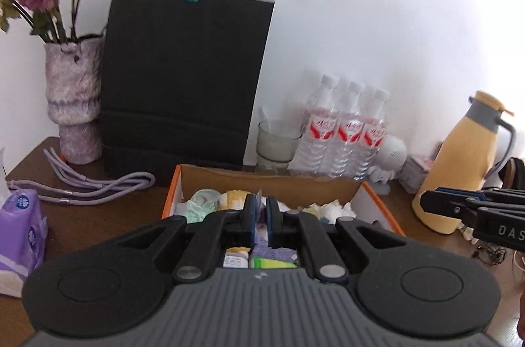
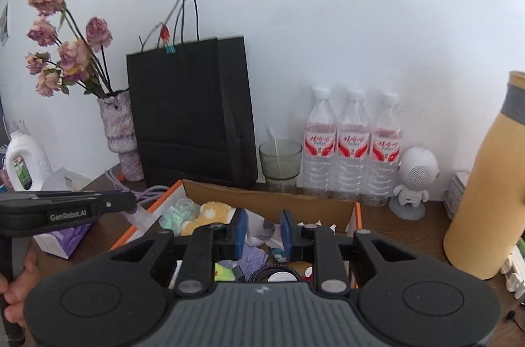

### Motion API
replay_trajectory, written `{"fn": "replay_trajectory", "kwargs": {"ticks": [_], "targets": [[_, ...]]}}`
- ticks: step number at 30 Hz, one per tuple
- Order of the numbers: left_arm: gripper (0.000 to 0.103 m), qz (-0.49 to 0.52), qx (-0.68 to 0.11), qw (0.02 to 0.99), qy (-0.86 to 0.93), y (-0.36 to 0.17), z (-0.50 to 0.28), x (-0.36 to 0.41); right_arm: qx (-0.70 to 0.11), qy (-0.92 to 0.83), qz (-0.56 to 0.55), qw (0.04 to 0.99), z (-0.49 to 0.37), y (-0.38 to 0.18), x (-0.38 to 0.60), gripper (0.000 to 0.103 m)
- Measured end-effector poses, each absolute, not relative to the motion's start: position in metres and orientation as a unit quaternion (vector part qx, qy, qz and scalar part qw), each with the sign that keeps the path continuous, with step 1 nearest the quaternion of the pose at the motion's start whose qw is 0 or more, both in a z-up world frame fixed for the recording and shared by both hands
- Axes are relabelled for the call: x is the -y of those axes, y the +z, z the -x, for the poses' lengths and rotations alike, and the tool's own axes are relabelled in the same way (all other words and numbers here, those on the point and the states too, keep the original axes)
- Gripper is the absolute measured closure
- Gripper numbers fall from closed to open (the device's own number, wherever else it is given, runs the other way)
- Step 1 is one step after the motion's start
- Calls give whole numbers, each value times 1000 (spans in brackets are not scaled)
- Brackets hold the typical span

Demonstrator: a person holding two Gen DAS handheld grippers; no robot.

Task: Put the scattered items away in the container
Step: 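Carry the packet and wrapper into the box and open both tools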

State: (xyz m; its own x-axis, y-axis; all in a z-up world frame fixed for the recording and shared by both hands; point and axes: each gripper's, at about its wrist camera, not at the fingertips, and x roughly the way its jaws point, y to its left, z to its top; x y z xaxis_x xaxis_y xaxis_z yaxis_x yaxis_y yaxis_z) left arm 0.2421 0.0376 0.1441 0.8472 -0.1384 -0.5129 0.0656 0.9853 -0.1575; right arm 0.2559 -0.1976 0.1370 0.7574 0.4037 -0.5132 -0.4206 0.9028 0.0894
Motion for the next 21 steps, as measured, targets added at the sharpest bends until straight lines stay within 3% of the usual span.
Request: {"fn": "replay_trajectory", "kwargs": {"ticks": [6,11,14,16,21], "targets": [[96,37,-335,941,-14,99,-309,-53,-388,202,28,899,-349,92,173,82],[94,16,-359,933,3,73,-328,-55,-426,178,77,884,-389,52,162,81],[84,-2,-364,931,9,70,-333,-53,-448,166,92,873,-402,33,162,80],[67,-4,-366,931,3,74,-333,-52,-463,164,86,867,-407,26,163,76],[53,-23,-367,930,0,82,-324,-47,-462,157,45,872,-412,39,175,50]]}}
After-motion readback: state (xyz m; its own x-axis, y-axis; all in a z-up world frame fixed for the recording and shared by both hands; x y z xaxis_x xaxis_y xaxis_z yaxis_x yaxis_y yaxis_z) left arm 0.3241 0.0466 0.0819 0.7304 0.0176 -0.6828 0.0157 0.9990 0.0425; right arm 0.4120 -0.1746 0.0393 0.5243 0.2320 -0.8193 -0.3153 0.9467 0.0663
